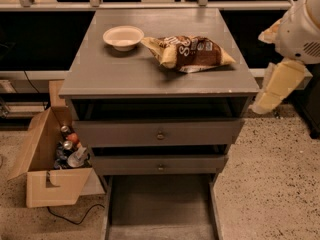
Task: Place brown chip bag into bottom drawer
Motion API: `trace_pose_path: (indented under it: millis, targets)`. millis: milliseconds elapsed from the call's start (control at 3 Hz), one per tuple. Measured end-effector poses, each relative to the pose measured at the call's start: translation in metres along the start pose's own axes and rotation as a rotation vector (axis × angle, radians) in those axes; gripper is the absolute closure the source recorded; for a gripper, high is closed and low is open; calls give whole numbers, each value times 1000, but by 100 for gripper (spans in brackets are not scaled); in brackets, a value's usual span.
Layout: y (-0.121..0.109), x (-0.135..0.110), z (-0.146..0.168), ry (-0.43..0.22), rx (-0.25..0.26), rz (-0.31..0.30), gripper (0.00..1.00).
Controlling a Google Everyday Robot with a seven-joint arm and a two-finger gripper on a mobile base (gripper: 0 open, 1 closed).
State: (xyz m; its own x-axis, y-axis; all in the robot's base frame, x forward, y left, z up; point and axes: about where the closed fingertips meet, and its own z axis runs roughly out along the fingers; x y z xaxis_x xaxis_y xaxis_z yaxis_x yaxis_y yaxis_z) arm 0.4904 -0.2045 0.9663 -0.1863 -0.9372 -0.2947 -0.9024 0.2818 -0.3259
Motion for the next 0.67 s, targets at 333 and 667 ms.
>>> trace_pose_path:
  millis: [333, 667]
  targets:
    - [-45, -30, 31, -132, 110, -4, 0]
    - [-45, -31, 31, -132, 110, -4, 0]
